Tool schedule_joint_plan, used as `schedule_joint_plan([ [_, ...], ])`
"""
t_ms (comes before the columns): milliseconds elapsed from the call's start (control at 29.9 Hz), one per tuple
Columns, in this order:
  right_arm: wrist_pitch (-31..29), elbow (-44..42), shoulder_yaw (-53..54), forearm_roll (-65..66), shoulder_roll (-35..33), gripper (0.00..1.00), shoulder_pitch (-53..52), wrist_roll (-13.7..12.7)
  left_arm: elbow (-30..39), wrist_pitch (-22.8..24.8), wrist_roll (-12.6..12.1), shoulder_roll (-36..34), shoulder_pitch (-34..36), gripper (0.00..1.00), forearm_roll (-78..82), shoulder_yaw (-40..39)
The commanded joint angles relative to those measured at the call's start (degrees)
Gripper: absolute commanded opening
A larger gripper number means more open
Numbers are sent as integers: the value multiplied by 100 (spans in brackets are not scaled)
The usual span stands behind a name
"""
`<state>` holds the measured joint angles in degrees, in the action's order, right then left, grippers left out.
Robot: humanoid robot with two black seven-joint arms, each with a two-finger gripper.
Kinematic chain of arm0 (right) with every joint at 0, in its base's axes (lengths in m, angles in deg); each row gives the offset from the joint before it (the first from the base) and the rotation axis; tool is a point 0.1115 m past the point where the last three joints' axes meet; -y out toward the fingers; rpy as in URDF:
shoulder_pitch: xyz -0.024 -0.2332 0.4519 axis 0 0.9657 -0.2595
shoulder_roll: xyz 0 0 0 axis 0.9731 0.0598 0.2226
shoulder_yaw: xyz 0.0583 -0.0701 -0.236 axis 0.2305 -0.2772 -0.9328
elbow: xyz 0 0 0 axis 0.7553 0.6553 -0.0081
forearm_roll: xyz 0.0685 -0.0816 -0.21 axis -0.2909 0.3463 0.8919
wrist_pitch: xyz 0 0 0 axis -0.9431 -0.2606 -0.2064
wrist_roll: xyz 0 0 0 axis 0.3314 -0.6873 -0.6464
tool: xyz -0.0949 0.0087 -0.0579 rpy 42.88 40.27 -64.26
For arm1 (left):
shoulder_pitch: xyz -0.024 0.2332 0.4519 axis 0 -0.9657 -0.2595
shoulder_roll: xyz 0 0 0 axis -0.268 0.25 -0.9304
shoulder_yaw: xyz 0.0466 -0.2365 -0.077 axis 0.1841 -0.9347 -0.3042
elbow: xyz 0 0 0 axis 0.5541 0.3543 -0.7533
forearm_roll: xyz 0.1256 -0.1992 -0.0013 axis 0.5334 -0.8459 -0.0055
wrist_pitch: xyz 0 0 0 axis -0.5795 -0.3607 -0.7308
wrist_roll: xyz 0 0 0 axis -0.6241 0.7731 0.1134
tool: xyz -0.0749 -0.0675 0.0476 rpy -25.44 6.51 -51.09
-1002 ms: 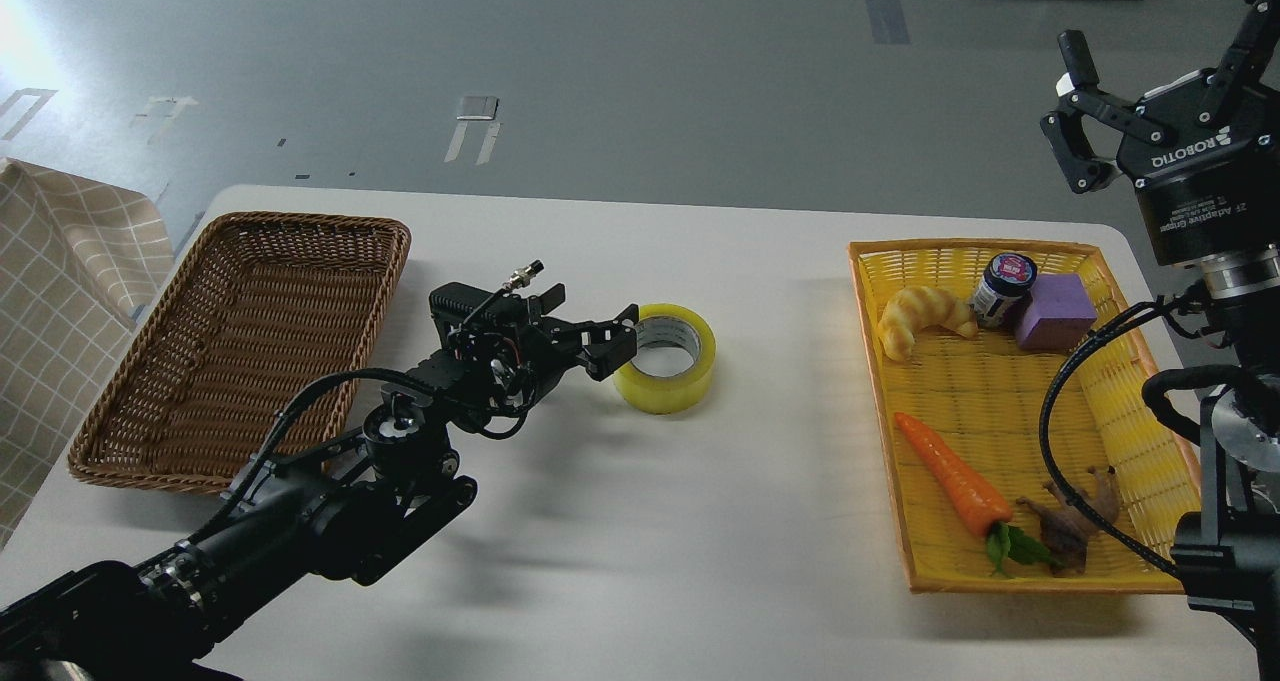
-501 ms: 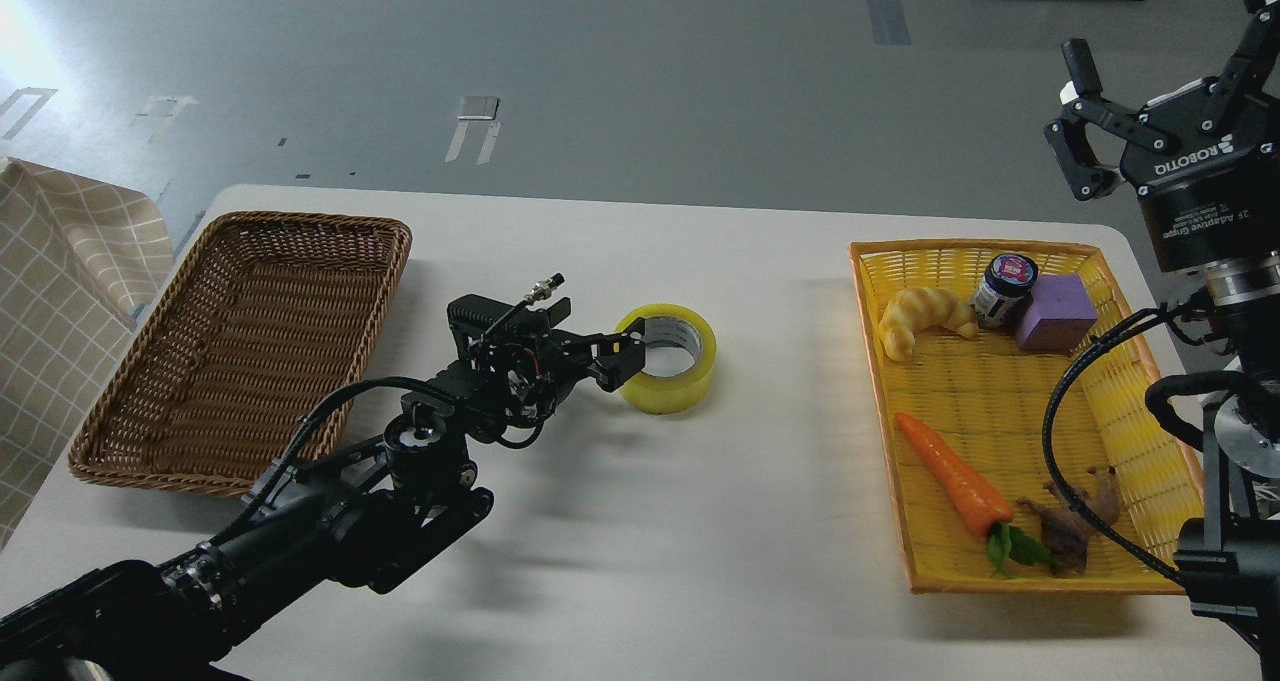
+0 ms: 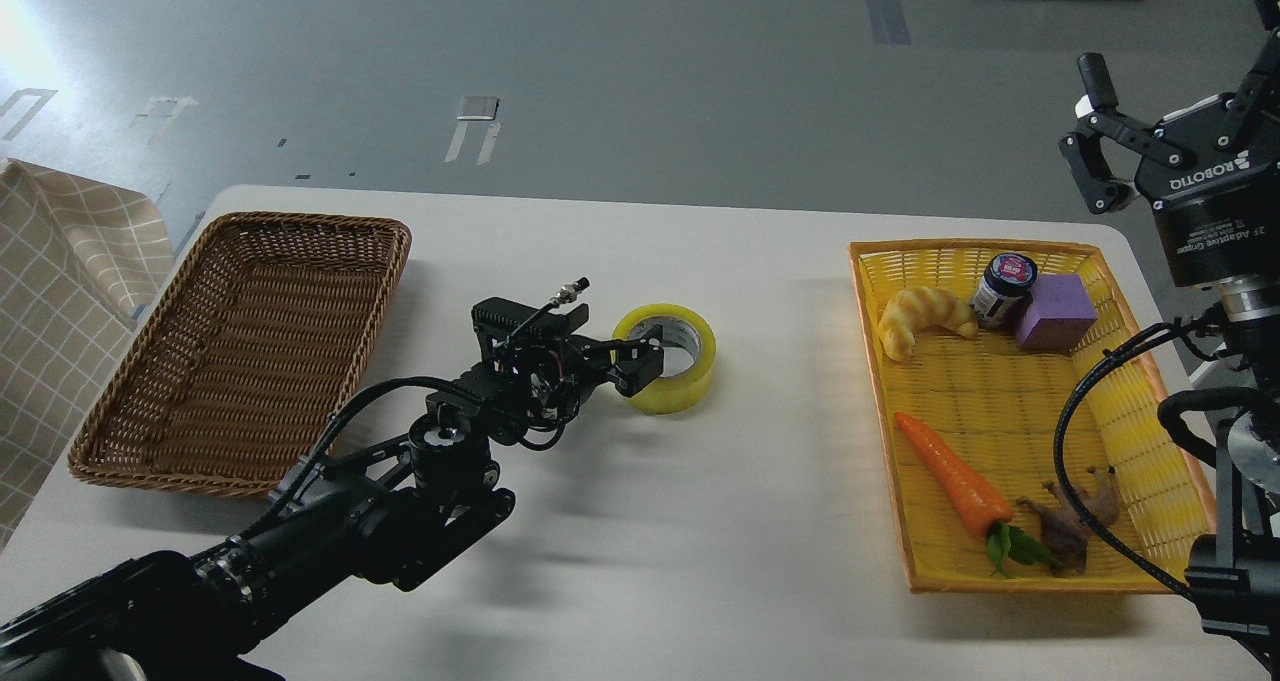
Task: Place and transfer tape with both arms
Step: 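Insert the left gripper into the tape roll's hole and close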
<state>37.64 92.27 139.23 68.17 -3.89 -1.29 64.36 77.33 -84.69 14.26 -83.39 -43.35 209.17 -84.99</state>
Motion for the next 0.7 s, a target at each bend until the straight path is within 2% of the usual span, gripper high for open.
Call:
schedule_joint_plan([
  [0,0,16,22,0,0,100,-6,-5,-43,1,5,1,18,100,0,40],
  [668,0,16,4,9,-26,100,3,-5,-438,1,75,71,194,97,-512,137],
])
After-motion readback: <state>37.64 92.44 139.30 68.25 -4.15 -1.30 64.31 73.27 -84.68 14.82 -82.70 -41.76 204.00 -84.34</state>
